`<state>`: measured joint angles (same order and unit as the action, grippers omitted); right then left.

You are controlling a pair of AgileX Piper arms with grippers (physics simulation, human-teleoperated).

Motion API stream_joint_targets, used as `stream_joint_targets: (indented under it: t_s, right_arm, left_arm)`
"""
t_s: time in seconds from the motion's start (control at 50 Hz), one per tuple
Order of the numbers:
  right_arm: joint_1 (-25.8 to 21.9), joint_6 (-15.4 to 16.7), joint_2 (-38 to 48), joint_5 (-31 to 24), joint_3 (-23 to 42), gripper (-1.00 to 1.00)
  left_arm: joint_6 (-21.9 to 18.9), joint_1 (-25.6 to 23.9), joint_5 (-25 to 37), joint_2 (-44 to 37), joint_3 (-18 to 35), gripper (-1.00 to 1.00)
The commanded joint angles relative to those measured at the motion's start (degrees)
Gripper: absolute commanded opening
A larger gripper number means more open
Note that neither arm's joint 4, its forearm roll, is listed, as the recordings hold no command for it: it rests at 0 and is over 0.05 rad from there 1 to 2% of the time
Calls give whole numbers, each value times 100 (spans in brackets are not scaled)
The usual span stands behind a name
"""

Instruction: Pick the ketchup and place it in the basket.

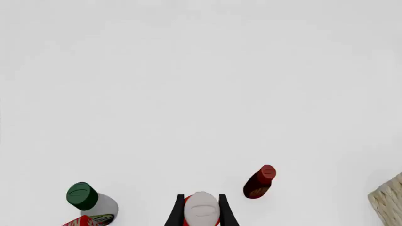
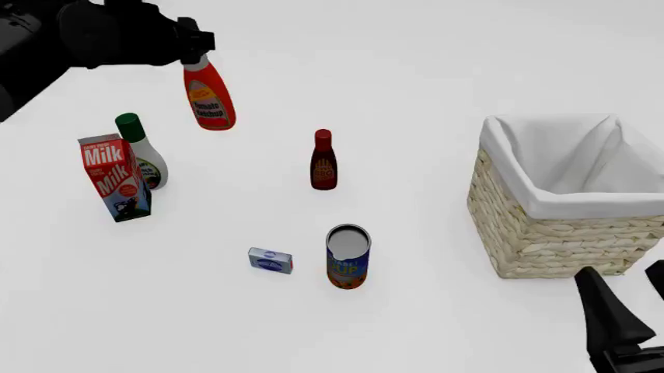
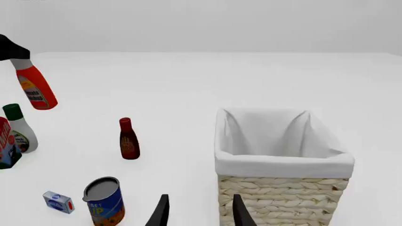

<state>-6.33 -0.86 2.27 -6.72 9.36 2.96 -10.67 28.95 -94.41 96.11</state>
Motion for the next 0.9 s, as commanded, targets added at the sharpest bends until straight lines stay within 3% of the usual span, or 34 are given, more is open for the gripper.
stream_joint_targets:
  t_s: [0.02, 0.1, 0.18, 0.22, 0.58, 0.9]
  right_arm:
    - [-582, 364, 0, -311, 558, 100]
    - [-856, 563, 220, -218, 708, 100]
    - [-930, 532, 459, -109, 815, 100]
    - [-1079, 735, 506, -45, 854, 100]
    - [-2304, 819, 1494, 357, 1470, 100]
    - [-3070, 862, 2493, 727, 1838, 100]
  left_arm:
    - [-55, -187, 387, 881, -266, -100]
    - [-18, -220, 467, 1161, -451, -100]
    - [-21, -247, 560, 1388, -571, -100]
    - [-1, -296, 632, 1537, -648, -100]
    - [215, -816, 1241, 2584, -1052, -100]
    - [288, -1294, 1709, 2941, -988, -100]
